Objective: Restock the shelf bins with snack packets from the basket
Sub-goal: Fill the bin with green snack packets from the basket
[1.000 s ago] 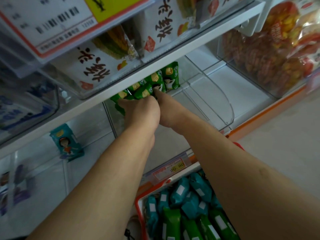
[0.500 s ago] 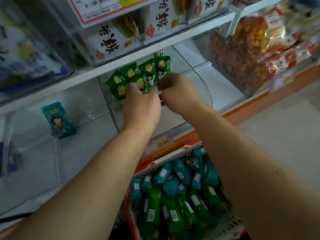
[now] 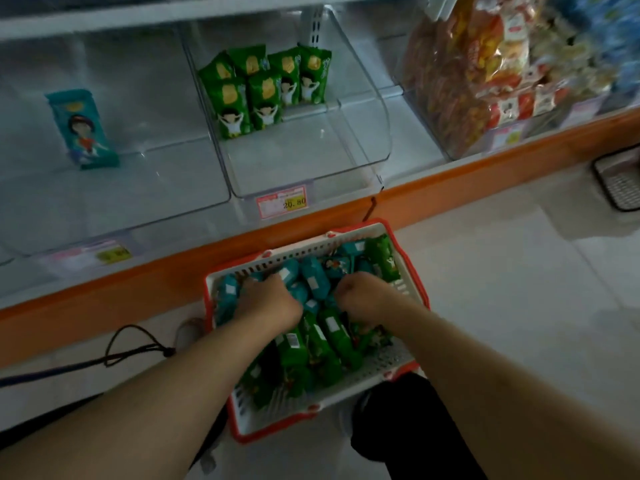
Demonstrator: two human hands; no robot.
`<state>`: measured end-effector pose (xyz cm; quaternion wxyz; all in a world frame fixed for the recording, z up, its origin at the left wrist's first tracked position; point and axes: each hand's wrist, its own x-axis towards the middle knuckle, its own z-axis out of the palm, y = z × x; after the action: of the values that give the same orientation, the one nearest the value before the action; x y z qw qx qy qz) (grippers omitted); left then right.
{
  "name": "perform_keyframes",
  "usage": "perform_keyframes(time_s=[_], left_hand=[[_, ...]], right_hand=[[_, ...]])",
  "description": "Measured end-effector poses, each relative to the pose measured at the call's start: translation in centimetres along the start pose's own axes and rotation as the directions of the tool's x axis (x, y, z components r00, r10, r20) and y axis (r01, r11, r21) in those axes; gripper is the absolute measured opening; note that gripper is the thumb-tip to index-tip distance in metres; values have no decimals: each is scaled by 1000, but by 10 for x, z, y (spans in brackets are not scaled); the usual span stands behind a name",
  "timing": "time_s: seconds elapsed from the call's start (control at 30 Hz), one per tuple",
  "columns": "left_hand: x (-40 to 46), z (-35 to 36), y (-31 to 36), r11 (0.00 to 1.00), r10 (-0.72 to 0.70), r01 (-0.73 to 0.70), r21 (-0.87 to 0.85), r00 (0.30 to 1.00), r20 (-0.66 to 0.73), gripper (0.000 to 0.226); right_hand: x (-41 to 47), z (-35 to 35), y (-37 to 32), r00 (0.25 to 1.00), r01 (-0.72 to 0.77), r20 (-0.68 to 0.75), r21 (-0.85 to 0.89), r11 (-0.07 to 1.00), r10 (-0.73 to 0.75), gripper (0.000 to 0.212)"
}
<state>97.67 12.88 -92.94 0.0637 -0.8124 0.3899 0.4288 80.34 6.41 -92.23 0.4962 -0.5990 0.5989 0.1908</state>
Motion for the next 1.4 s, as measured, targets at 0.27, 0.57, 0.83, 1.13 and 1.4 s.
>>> perform_keyframes(time_s=[0.27, 0.57, 0.83, 1.13, 1.4], left_hand=[[30, 56, -34, 974, -222, 208, 90, 955, 196, 99], [32, 67, -25, 966, -168, 151, 211, 984, 66, 82], [11, 29, -10, 990, -121, 106, 88, 976, 181, 72], [-64, -96, 35, 912, 224, -159, -379, 965, 135, 46], [-121, -164, 77, 605, 384, -401, -687, 904, -190, 43]], right_hand=[[49, 103, 32, 977, -180, 83, -173, 968, 197, 100], [59, 114, 34, 986, -154, 17, -257, 954, 164, 122], [38, 55, 20, 949, -203, 258, 68, 977, 179, 81], [-72, -86, -2, 964, 2, 248, 363, 932, -99, 52], [-140, -122, -28, 908, 394, -174, 660, 639, -381, 40]])
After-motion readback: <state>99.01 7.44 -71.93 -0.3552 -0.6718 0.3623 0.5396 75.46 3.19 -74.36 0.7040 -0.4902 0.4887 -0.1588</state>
